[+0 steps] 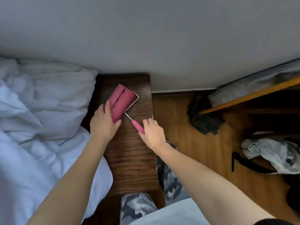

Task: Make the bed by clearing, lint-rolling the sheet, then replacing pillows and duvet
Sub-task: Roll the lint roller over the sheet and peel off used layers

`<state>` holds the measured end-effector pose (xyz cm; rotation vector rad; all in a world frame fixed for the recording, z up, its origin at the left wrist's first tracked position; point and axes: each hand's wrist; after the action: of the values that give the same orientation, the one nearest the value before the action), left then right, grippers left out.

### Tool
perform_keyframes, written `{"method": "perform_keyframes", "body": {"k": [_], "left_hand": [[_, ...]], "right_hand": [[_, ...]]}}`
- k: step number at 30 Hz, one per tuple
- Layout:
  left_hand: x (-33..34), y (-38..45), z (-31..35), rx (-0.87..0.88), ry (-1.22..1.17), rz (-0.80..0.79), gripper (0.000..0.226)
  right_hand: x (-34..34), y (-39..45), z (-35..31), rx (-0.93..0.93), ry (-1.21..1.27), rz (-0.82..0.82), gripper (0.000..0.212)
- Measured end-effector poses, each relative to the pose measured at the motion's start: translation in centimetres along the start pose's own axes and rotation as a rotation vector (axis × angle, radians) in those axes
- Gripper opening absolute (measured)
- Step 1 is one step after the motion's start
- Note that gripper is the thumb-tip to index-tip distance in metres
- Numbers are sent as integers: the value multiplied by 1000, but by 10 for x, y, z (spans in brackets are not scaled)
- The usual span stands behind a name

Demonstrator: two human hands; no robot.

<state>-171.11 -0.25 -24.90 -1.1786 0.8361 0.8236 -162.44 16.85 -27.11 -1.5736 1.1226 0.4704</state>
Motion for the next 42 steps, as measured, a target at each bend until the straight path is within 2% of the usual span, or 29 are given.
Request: {"method": "perform_keyframes", "body": {"k": [3,6,20,25,32,39,42], "left_hand": [[11,8,2,-40,32,-8,103],[12,9,5,-67,8,19,102],[-20,-22,1,-45,-90,10,97],[-32,-34,6,-59,-247,-14,100],[-49,-50,6,-51,-326,46,98],[-69,-68,-3,-53,-403,71,87],[-80,-77,1,-48,-473,119,75]], "right_hand": [[12,8,-2,-23,33,40,26],[10,11,2,48,135,24,22],[-29,-31,3,26,230,-28,30],[-45,-45,1,37,237,-45,32],[-66,-51,3,-14,205,-67,34],[-85,-63,-1,-45,180,-108,35],[-91,-72,-6,-51,199,-138,37]]}}
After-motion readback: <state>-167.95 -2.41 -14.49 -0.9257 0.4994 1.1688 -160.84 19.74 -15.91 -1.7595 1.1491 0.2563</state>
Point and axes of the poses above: each hand's wrist, its own y-axis towards the middle knuckle, its own x-axis out of the palm, z = x × y, and after that the axes turned 4 degrees about y, right-handed
